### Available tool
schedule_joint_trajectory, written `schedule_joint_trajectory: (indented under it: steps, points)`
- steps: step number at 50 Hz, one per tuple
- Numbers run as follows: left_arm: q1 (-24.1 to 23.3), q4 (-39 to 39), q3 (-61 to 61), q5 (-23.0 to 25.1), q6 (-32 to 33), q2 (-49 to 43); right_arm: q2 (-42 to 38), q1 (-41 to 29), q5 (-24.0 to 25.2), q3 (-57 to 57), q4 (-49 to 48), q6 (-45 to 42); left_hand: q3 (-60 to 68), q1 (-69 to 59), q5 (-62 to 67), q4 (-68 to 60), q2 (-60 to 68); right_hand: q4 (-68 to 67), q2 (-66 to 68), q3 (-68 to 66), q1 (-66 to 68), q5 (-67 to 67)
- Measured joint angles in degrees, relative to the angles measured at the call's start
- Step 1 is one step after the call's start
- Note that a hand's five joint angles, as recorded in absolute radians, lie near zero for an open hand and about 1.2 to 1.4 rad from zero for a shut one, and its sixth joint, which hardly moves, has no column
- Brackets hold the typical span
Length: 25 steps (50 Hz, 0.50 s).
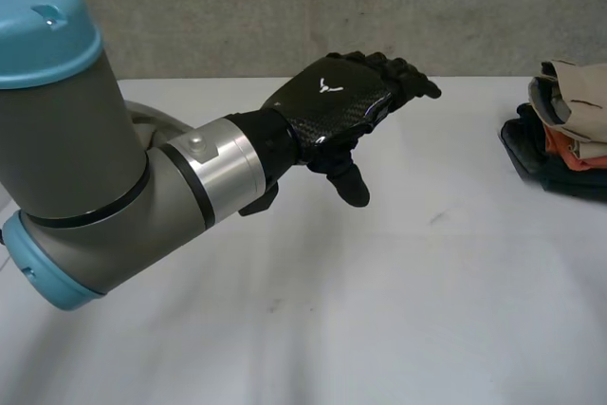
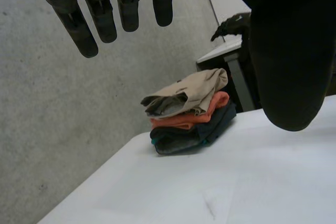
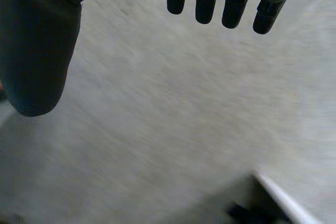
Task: Fold the laundry.
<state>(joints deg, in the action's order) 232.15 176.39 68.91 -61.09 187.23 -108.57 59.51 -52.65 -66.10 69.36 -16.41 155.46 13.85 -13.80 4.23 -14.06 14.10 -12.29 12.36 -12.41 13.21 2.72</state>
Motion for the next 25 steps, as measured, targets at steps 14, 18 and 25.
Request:
schedule_joint_trajectory:
  steps: [14, 18, 25]
  points:
    - [3.45, 5.17, -0.05, -7.96, 0.91, 6.15, 17.53, -11.90, -0.70, 11.96, -19.79, 3.57, -0.14, 0.15, -0.23, 0.15, -0.15, 0.00, 0.00, 0.00, 0.00, 0.00]
    - [10.28, 8.74, 1.86, -14.45, 7.35, 6.65, 24.06, -18.14, 6.03, 22.44, -23.69, 6.21, -0.95, 0.81, -1.47, 1.35, -1.22, 0.00, -0.02, 0.22, 0.00, -0.01]
    - [24.05, 13.53, 4.08, -18.17, 29.55, -2.80, 27.71, -28.64, 10.60, 36.92, -23.82, 1.51, -1.06, 0.99, -1.47, 1.61, -1.40, 0.00, -0.03, 0.22, 0.00, -0.01]
